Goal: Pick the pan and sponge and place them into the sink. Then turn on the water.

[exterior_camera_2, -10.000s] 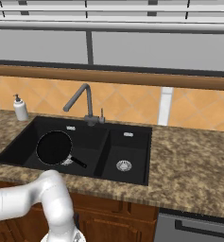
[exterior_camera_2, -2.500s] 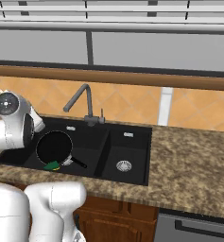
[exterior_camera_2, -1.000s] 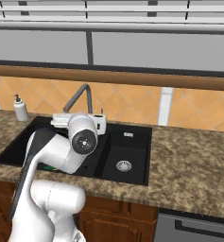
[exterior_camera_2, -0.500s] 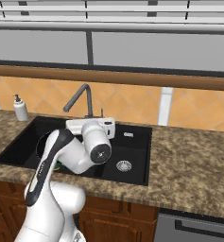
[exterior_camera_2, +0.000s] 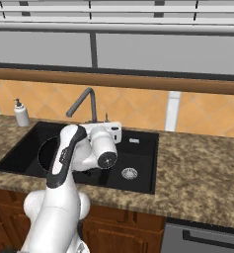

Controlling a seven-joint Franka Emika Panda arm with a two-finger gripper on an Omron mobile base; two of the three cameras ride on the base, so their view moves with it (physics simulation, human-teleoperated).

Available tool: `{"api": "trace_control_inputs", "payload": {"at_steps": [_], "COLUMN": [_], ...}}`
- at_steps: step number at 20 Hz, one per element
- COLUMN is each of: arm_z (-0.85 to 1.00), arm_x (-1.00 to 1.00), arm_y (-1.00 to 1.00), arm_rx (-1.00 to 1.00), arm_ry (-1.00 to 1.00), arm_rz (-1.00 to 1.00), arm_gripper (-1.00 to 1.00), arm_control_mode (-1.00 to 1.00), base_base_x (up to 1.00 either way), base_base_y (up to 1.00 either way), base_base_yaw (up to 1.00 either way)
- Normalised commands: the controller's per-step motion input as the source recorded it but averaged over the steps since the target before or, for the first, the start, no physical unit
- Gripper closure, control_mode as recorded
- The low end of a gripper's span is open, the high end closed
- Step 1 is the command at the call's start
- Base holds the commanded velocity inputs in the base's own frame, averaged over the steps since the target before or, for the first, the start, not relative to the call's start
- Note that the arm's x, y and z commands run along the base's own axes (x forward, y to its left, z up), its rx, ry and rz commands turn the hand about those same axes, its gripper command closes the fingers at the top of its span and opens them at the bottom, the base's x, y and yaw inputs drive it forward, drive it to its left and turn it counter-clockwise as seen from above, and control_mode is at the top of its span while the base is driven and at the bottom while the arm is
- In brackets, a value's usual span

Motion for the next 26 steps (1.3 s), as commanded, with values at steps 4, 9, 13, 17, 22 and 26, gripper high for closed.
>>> {"api": "trace_control_inputs", "payload": {"at_steps": [4, 9, 13, 17, 22, 26], "arm_z": [-0.18, -0.23, -0.24, -0.26, -0.15, 0.0], "arm_x": [0.51, 0.51, 0.11, 0.03, 0.31, 0.39], "arm_y": [0.0, 0.0, 0.12, 0.16, 0.01, 0.0], "arm_rx": [0.0, 0.0, 0.0, -0.03, 0.0, 0.0], "arm_ry": [0.0, 0.0, -0.15, -0.19, -0.01, 0.05], "arm_rz": [0.0, 0.0, 0.03, 0.01, 0.0, 0.0], "arm_gripper": [-1.0, -1.0, -1.0, -1.0, -1.0, -1.0], "arm_control_mode": [-1.0, -1.0, -1.0, -1.0, -1.0, -1.0], "base_base_x": [0.0, 0.0, 0.0, 0.0, 0.0, 0.0], "base_base_y": [0.0, 0.0, 0.0, 0.0, 0.0, 0.0], "base_base_yaw": [0.0, 0.0, 0.0, 0.0, 0.0, 0.0]}}
